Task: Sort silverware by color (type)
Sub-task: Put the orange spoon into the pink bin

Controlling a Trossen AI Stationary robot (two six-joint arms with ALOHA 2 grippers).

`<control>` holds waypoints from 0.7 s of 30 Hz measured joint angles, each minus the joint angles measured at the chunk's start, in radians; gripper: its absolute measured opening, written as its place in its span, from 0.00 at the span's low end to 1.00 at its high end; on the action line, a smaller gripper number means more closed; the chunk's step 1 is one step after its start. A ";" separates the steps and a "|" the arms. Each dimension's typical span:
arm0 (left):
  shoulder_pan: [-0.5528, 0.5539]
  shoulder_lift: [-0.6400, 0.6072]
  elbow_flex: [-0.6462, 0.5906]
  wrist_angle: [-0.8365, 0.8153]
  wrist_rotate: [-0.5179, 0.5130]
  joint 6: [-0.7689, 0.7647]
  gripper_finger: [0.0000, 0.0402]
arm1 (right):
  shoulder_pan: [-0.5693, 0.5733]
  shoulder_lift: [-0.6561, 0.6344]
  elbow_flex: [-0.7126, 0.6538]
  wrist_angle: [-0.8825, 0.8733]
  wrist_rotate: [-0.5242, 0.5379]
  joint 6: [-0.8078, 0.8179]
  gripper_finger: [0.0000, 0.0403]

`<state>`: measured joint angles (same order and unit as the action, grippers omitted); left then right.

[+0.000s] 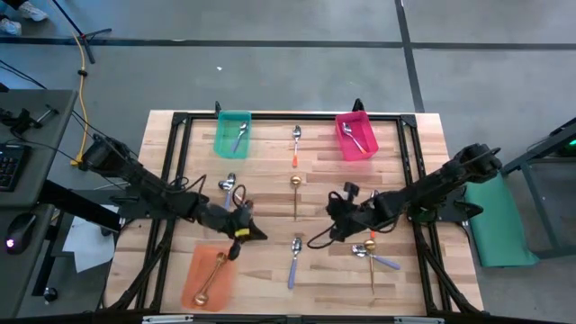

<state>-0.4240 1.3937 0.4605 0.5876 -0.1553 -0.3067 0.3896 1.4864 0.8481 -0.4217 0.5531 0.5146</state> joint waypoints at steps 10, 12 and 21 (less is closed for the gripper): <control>0.124 0.000 -0.148 0.237 0.092 0.111 0.00 | 0.014 0.000 0.039 -0.130 -0.109 0.226 0.00; 0.142 0.000 -0.189 0.300 0.103 0.107 0.00 | 0.013 0.006 0.039 -0.113 -0.096 0.246 0.00; 0.201 -0.001 -0.343 0.574 0.121 0.142 0.00 | -0.081 0.065 0.040 0.128 -0.088 0.124 0.00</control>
<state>-0.2233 1.3926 0.1177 1.1616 -0.0346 -0.1652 0.3086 1.5518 0.8883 -0.2932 0.4654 0.6382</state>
